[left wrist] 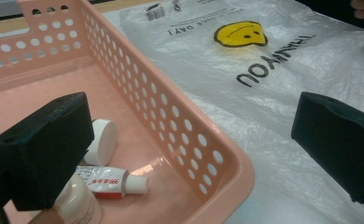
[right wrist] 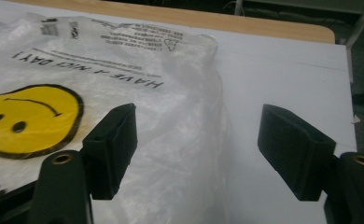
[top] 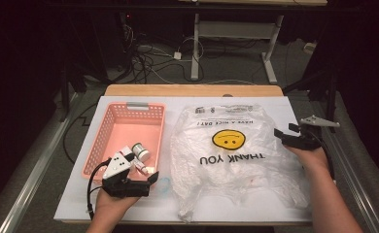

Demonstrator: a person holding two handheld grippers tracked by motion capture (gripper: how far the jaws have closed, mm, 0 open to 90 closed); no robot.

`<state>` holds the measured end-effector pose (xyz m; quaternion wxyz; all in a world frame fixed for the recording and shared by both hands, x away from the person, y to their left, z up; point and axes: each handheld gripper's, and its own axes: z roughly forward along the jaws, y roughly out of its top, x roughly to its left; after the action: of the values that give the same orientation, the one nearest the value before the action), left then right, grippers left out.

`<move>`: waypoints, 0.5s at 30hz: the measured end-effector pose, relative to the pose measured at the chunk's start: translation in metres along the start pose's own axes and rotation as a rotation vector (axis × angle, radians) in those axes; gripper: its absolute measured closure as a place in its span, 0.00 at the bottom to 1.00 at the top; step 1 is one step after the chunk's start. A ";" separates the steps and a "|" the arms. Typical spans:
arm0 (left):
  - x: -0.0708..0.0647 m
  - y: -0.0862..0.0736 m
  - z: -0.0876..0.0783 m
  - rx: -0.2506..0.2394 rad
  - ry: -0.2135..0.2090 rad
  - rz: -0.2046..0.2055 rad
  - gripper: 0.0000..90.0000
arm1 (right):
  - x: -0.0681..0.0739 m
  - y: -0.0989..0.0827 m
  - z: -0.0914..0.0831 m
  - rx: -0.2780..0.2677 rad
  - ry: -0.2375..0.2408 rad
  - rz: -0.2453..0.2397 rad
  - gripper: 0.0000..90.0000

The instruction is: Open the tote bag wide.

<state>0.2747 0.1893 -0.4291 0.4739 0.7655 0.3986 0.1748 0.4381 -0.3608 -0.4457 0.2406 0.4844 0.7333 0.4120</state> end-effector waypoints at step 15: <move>-0.004 -0.002 0.000 -0.016 -0.026 -0.004 0.00 | -0.011 0.009 0.073 0.209 0.029 -0.048 0.53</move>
<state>0.2715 0.1869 -0.4300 0.4855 0.7630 0.3926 0.1672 0.5022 -0.3424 -0.4784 0.1878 0.4831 0.7872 0.3342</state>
